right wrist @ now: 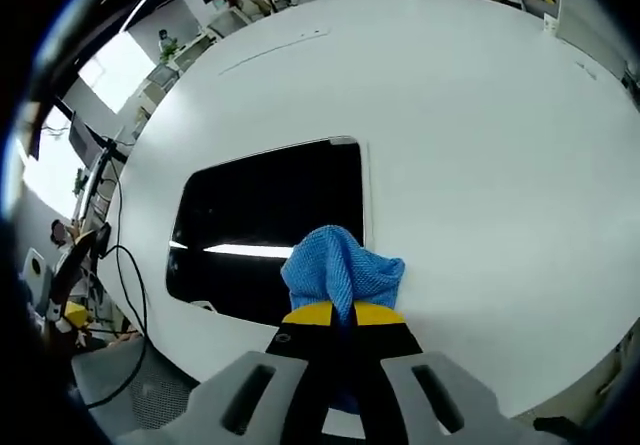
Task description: Wipe the mirror surface with the cleaning cloth until all visible marks leave the cleaned area.
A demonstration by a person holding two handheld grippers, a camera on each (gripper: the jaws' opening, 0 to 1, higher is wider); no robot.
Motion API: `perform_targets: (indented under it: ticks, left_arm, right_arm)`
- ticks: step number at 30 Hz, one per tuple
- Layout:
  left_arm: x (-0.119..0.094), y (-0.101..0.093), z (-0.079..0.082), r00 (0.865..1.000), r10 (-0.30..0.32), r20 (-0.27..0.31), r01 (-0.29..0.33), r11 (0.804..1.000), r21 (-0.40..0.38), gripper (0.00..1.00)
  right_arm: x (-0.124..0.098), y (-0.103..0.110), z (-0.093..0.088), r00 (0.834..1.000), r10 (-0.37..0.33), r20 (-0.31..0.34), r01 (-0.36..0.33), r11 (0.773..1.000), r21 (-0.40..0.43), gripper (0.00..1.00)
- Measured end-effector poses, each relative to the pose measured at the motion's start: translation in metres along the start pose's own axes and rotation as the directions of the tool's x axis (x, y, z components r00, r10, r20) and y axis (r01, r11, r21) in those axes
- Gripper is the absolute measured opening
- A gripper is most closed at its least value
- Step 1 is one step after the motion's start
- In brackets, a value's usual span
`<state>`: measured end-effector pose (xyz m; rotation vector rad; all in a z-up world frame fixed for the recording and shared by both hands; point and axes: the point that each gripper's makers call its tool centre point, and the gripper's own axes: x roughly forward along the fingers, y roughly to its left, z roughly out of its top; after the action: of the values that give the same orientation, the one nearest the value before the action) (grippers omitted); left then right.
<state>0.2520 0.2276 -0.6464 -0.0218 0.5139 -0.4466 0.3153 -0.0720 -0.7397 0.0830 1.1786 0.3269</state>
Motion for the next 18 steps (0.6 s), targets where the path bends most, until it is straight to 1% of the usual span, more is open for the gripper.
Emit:
perform_targets:
  ticks: [3, 9, 13, 18]
  left_arm:
    - [0.0001, 0.0018, -0.0032, 1.0, 0.005, -0.004, -0.005, 1.0, -0.005, 0.98]
    - [0.0006, 0.0002, -0.0027, 1.0, 0.006, 0.003, -0.006, 1.0, -0.013, 0.98]
    - [0.0025, -0.0009, -0.0037, 1.0, 0.002, 0.0, -0.002, 1.0, -0.013, 0.98]
    - [0.0023, -0.0011, -0.0025, 1.0, 0.001, 0.004, -0.001, 1.0, -0.015, 0.98]
  right_arm:
    - [0.0007, -0.0002, 0.0005, 1.0, -0.002, -0.001, 0.002, 1.0, 0.0, 0.0]
    - [0.0005, 0.0, 0.0005, 1.0, -0.005, 0.008, 0.005, 1.0, -0.004, 0.0]
    - [0.0003, -0.0003, 0.0013, 1.0, -0.008, 0.018, 0.008, 1.0, 0.013, 0.0]
    - [0.0011, 0.0064, 0.0033, 1.0, -0.005, 0.019, 0.005, 1.0, 0.006, 0.0]
